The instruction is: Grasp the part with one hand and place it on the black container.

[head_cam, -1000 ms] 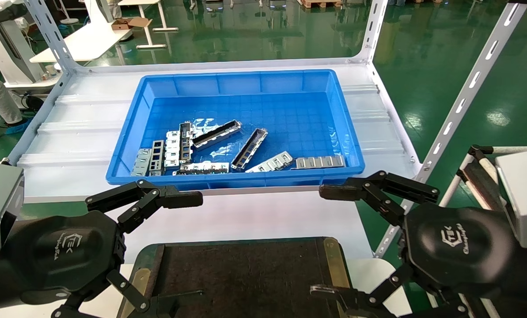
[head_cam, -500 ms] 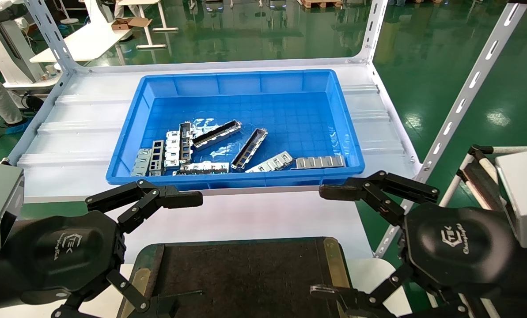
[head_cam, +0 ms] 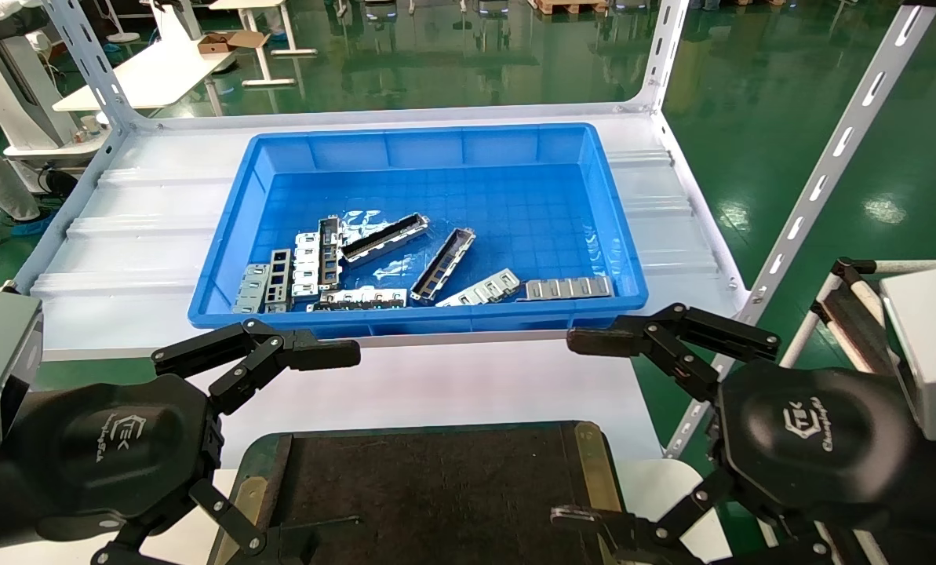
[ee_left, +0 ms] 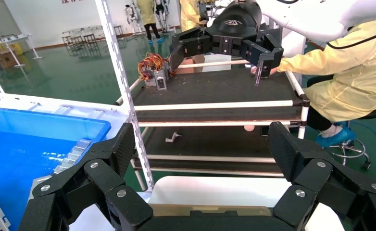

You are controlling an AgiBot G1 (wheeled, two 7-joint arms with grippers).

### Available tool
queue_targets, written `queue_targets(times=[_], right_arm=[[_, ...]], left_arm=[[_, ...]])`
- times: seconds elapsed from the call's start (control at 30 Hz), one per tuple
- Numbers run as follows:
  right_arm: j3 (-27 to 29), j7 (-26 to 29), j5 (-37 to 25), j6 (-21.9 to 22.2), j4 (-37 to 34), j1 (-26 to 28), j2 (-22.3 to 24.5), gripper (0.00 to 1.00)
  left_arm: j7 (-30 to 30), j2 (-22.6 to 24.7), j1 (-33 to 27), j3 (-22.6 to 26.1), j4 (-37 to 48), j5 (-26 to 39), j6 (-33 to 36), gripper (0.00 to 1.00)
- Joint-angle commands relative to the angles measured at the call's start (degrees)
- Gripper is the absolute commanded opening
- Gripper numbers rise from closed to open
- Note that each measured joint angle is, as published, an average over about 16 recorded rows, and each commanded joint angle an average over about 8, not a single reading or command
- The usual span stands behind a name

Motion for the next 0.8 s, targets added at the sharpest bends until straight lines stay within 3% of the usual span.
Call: queue_targets(times=[0.03,0.5,0.8], right_arm=[[0.0,0.0,0.0,0.0,0.0,0.0,0.0,1.00],[-0.1,0.0,0.0,0.0,-0.1,0.0,0.0,1.00],[-0.1,-0.1,0.1,0.0,-0.1,0.0,0.0,1.00]], left_arm=[[0.0,0.0,0.0,0.0,0.0,0.0,0.0,1.00],[-1.6,-0.1,0.0,0.2,-1.5,1.4,-3.3,1.00],[-2.2,2.5,-1.4,1.3,-1.3,4.5,-7.7,1.00]])
